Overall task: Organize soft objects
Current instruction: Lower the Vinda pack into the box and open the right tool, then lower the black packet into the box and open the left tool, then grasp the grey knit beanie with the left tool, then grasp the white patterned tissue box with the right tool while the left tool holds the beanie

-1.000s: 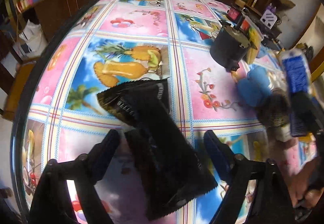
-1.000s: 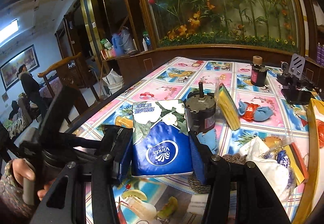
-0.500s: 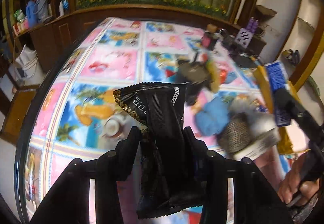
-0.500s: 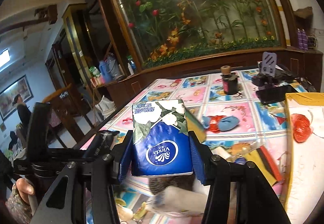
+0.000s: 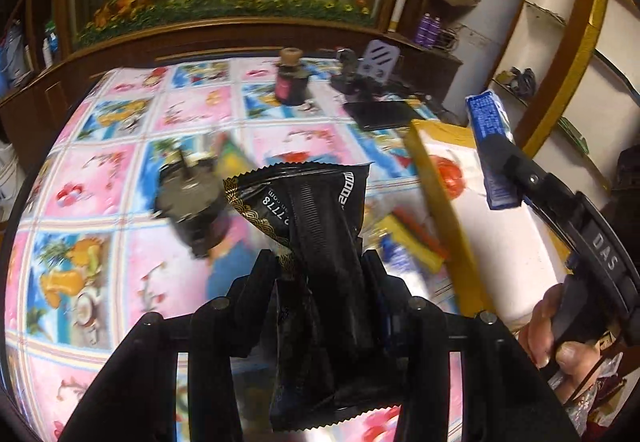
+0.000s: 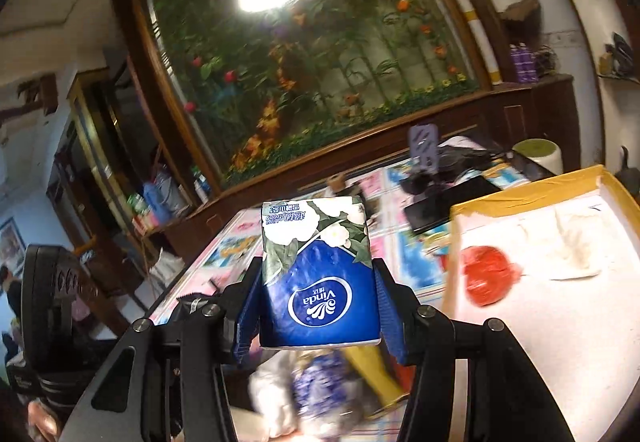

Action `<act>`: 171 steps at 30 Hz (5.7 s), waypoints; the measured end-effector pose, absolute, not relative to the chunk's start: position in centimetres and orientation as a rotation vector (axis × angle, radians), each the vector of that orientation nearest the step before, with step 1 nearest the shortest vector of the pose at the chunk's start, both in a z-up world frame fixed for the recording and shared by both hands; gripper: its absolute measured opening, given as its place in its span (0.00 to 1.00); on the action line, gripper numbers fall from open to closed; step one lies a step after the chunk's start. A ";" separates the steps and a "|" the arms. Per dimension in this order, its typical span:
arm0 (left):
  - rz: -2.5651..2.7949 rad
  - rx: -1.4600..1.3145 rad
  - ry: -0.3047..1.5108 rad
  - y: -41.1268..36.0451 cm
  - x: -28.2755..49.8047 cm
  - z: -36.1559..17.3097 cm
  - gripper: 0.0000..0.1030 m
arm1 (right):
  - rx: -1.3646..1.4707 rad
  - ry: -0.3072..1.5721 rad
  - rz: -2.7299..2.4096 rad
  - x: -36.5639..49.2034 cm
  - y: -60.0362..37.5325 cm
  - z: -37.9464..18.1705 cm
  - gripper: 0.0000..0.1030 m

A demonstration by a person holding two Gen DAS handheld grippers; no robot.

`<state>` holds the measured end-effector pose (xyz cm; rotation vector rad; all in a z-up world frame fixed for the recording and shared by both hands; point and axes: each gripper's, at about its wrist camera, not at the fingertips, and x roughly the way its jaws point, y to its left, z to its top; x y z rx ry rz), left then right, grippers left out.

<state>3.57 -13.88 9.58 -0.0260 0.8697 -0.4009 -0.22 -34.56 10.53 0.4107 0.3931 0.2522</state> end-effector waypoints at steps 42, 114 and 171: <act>-0.651 0.153 0.941 -35.3 3.7 3.7 0.43 | 0.584 0.713 -0.309 2.4 -49.7 5.5 0.58; -0.550 0.273 0.893 -11.3 1.9 3.8 0.59 | 0.390 0.602 0.301 -1.6 -29.6 7.0 0.74; -0.471 0.018 0.801 -6.3 3.4 7.5 0.42 | 0.143 0.640 0.277 0.1 -25.1 9.4 0.75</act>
